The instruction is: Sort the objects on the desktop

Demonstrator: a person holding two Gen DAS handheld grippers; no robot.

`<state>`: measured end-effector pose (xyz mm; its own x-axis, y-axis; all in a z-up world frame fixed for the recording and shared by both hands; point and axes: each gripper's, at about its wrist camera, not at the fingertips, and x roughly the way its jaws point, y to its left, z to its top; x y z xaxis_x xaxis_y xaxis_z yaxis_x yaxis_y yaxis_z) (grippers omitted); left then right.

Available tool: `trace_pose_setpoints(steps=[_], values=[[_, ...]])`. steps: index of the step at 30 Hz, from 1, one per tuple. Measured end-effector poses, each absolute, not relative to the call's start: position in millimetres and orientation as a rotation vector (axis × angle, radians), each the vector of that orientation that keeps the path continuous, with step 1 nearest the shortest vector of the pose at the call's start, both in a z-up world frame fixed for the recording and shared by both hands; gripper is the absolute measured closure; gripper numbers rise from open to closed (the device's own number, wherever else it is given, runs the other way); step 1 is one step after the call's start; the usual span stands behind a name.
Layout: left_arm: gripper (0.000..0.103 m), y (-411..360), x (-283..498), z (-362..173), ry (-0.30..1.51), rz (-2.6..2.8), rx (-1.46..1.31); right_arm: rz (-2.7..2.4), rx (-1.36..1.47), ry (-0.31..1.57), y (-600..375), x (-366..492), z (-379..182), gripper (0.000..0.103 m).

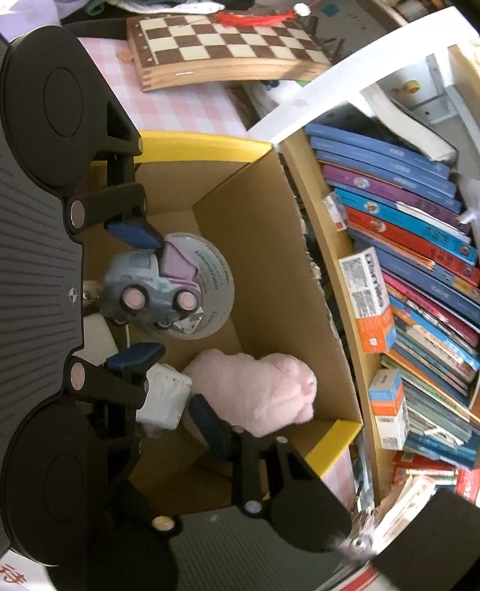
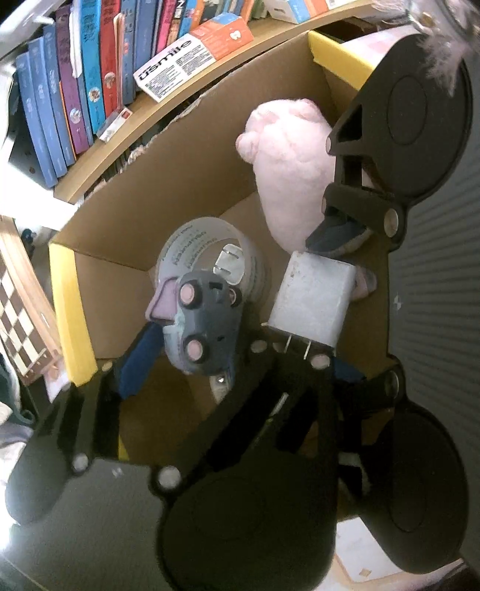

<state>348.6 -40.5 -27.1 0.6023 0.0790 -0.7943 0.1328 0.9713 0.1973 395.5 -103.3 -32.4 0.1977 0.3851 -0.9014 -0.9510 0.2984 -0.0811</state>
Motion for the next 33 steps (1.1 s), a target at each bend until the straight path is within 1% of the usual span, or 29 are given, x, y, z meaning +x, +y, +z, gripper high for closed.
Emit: trace_pose_setpoints(steps=[1,2,3,5,7,9,10,12,16,18,23,27,33], values=[[0.043,-41,346,-24,0.916,-0.027,0.246,1.071,-0.761,0.909,-106,395,-29,0.039],[0.04,-40,344,-21,0.905,-0.022,0.241,1.062,-0.755,0.896,-109,394,-25,0.035],[0.036,-40,342,-18,0.894,-0.017,0.236,1.047,-0.75,0.879,-112,393,-21,0.028],[0.032,-38,335,-11,0.866,-0.01,0.224,1.01,-0.739,0.842,-117,392,-12,0.021],[0.028,-37,328,-4,0.839,-0.007,0.215,0.994,-0.715,0.828,-122,392,-5,0.02],[0.024,-37,321,3,0.815,-0.002,0.215,0.987,-0.689,0.822,-128,390,2,0.014],[0.023,-37,317,6,0.803,0.001,0.218,0.984,-0.677,0.818,-130,388,5,0.013],[0.017,-38,309,12,0.777,0.009,0.225,0.972,-0.651,0.809,-136,384,11,0.013],[0.015,-37,290,24,0.73,0.027,0.204,0.915,-0.588,0.768,-145,377,18,0.012],[0.011,-33,279,29,0.714,0.033,0.169,0.873,-0.561,0.726,-152,367,22,0.012],[0.01,-30,245,40,0.664,0.037,0.132,0.785,-0.435,0.653,-176,335,38,0.012],[0.004,-29,217,46,0.629,0.037,0.132,0.717,-0.349,0.58,-192,303,47,0.009],[0.004,-25,177,41,0.624,0.056,0.109,0.62,-0.244,0.526,-209,254,49,0.007]])
